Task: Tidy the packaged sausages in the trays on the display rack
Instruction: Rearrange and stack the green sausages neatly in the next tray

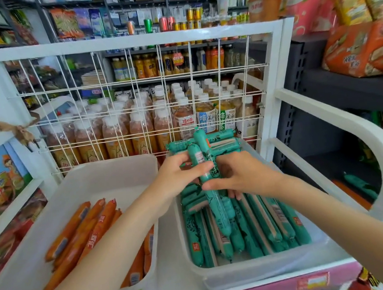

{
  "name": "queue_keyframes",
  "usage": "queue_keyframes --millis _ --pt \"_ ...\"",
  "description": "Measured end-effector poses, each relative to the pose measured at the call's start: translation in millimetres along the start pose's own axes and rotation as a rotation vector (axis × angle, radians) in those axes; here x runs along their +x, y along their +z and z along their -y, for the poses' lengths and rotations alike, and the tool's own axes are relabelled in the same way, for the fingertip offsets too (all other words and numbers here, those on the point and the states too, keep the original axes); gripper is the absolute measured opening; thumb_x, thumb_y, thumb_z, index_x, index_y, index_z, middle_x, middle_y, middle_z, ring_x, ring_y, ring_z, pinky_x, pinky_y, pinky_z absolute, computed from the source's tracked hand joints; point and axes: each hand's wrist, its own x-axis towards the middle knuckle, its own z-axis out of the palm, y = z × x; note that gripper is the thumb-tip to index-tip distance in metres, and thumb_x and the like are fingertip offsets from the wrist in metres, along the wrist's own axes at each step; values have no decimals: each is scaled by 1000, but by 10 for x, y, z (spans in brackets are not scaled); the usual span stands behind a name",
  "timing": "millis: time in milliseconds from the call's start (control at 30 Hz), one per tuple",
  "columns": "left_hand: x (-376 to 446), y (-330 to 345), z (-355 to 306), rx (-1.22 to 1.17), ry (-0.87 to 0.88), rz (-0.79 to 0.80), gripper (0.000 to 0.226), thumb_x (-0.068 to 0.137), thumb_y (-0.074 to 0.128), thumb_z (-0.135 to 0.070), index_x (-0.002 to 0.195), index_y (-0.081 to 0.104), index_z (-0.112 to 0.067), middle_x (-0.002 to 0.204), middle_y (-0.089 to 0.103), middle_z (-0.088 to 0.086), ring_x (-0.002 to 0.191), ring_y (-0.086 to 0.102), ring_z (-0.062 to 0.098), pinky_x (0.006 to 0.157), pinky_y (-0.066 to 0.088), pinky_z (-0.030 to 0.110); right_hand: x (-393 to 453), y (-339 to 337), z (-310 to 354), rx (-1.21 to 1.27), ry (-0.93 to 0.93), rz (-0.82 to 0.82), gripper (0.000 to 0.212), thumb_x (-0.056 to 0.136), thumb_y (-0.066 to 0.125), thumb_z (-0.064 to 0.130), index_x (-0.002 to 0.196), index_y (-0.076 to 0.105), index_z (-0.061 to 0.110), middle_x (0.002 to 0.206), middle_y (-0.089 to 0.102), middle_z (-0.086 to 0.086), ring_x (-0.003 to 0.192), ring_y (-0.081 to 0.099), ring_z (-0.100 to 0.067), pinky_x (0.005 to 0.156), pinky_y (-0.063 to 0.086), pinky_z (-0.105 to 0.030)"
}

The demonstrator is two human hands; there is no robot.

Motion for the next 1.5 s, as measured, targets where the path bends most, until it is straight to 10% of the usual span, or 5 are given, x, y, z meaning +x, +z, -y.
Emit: queue_keyframes --millis 200,433,1500 --pt "16 -13 -49 -166 -19 -10 18 77 67 -17 94 67 -21 89 71 -7 84 66 7 67 48 16 -14 -113 -54 -65 23 273 31 81 67 29 71 58 1 61 65 -6 52 63 -12 55 51 -19" --pt "4 -48 -148 -83 -12 56 19 76 68 -18 95 67 -22 94 72 -5 90 66 8 79 48 22 69 -613 142 330 -89 -94 18 80 64 5 97 67 10 85 69 -5 73 63 -13 70 53 -16" --pt "-11 91 -142 77 -15 142 20 80 68 -13 98 67 -22 96 69 -12 88 65 0 83 51 16 127 -677 199 3 -260 113 34 79 65 -4 106 66 18 94 55 -5 72 55 -7 73 50 -19"
